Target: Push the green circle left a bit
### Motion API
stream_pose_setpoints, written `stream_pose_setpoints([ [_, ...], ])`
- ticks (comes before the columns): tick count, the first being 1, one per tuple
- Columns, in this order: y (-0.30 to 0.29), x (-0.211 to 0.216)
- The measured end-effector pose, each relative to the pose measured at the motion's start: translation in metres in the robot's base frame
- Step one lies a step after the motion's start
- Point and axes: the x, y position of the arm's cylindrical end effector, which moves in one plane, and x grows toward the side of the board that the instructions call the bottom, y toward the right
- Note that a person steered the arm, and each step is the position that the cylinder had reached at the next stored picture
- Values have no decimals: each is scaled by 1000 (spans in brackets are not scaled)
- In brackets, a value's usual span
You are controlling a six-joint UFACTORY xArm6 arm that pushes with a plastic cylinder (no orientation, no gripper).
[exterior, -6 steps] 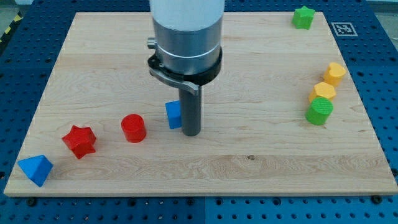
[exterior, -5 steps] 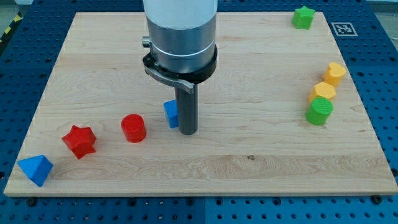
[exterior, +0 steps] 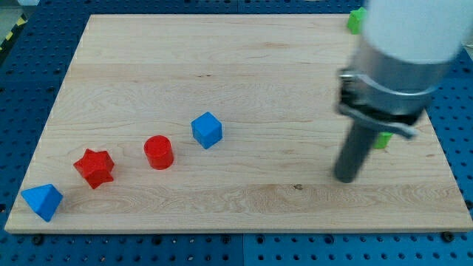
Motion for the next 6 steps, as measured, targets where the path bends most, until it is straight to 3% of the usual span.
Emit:
stream_pose_setpoints([
  [2,129,-21],
  [4,113,-57],
  [6,69,-60],
])
